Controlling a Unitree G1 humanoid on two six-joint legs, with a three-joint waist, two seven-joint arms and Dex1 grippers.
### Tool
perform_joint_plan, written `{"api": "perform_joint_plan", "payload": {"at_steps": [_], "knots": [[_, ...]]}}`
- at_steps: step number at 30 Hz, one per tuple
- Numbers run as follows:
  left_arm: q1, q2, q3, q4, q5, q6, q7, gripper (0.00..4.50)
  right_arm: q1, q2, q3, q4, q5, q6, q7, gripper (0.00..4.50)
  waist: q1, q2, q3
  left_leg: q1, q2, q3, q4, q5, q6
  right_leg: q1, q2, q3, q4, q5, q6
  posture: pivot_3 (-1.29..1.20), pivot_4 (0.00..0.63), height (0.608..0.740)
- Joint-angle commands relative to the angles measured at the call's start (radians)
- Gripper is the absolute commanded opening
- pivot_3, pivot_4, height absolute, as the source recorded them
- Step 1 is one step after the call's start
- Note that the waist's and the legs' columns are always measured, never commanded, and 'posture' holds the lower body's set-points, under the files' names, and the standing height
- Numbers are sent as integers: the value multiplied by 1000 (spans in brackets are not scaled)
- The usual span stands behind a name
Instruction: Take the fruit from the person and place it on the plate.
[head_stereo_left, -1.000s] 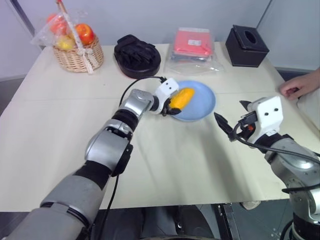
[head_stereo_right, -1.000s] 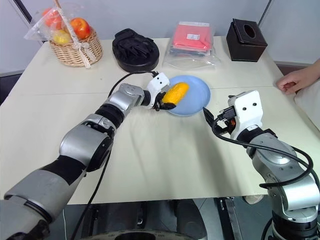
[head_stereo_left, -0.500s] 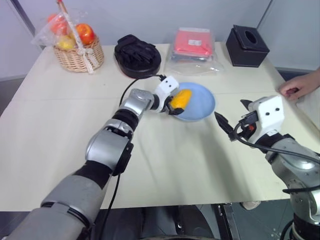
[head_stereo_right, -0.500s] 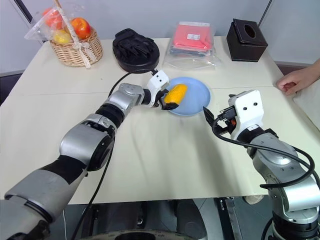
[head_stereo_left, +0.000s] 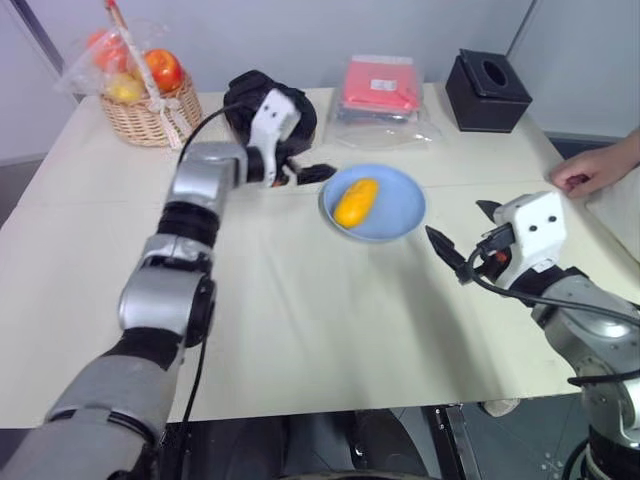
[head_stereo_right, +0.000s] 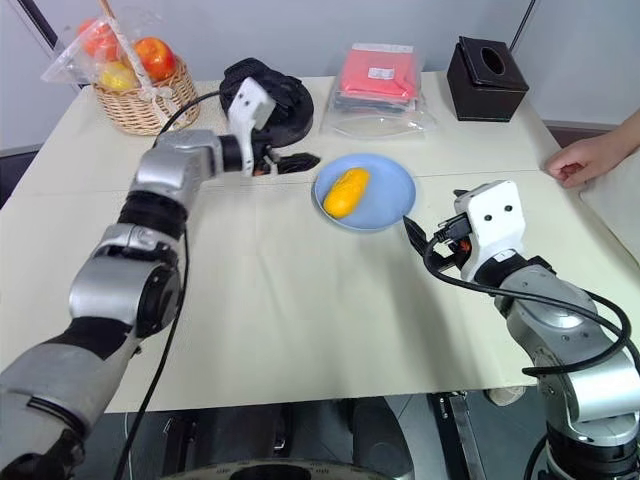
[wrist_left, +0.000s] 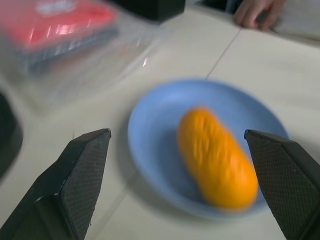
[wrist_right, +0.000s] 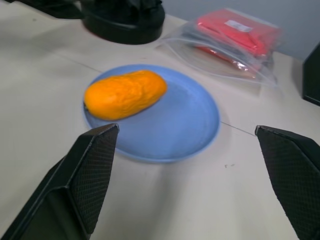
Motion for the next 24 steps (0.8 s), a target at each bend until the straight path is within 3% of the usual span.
{"api": "perform_joint_plan", "payload": {"at_steps": [1, 10, 18, 24], "knots": [[109, 92, 27, -343, -61, 102, -10, 4469, -20, -34, -30, 18, 8, -29, 45, 4500, 3, 0, 0, 0, 0, 0, 0, 1, -1, 0, 0, 0, 0, 0, 0, 0, 150, 740], [388, 325, 124, -807, -227, 232, -49, 4469, -46, -135, -33, 133, 9, -94, 205, 4500, 9, 0, 0, 0, 0, 0, 1, -1, 2, 0, -1, 0, 0, 0, 0, 0, 150, 740], [555, 302, 217, -986, -303, 202, 91, 4469, -71, -171, -26, 202, -4, -132, 262, 4500, 8, 0, 0, 0, 1, 1, 1, -2, 4, 0, -1, 0, 0, 0, 0, 0, 150, 740], [598, 305, 223, -1023, -356, 218, 148, 4469, -89, -184, -16, 230, -9, -144, 283, 4500, 8, 0, 0, 0, 1, 1, 1, -2, 4, 0, -1, 0, 0, 0, 0, 0, 150, 740]]}}
